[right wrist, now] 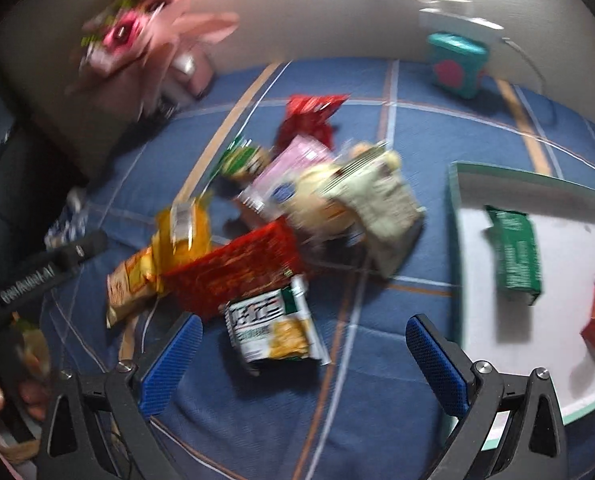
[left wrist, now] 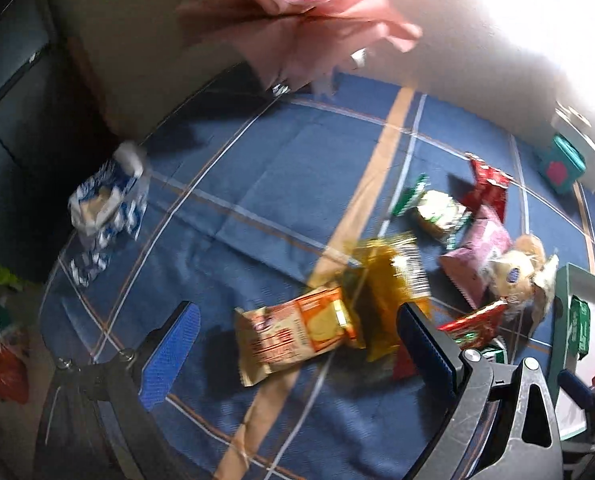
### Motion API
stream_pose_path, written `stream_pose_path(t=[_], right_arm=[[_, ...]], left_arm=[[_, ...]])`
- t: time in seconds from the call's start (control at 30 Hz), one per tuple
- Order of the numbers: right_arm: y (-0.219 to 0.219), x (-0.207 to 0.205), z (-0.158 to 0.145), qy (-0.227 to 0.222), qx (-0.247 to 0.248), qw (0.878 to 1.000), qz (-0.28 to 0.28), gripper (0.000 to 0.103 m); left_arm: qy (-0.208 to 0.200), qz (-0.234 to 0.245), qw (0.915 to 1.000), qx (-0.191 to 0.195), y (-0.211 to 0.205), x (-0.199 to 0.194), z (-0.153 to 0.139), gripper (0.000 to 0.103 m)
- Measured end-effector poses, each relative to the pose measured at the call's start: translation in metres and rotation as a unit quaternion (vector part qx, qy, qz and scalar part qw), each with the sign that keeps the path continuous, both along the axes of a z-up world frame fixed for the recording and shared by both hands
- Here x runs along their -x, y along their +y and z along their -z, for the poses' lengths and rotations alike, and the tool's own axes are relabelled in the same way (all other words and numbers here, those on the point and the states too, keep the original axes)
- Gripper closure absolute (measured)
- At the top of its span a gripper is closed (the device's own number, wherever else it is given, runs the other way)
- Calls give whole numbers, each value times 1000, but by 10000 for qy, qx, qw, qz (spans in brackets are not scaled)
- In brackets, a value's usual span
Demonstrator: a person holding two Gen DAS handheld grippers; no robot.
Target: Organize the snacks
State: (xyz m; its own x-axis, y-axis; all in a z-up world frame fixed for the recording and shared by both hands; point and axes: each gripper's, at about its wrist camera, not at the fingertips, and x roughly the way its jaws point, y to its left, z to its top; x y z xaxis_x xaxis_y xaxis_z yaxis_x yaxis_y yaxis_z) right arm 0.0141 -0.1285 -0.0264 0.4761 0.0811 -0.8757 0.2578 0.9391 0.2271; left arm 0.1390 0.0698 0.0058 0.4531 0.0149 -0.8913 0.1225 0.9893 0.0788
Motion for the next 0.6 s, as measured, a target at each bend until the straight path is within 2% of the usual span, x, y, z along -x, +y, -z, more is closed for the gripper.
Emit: stream_pose_path(t=[0.33,0.4,0.6], right_arm=[[31,-19,39,520,280,9974,-415,0],[33,-22,46,596,291,9969,-421,0],[29,-26,64,785,288,9958,-368,0]], left_arm=[[758,-624,9948,266,22,-26,49,4],[903,-728,9923,432,25,-29,58,4],[1099,-846,9879,697,24,-34,75,4]])
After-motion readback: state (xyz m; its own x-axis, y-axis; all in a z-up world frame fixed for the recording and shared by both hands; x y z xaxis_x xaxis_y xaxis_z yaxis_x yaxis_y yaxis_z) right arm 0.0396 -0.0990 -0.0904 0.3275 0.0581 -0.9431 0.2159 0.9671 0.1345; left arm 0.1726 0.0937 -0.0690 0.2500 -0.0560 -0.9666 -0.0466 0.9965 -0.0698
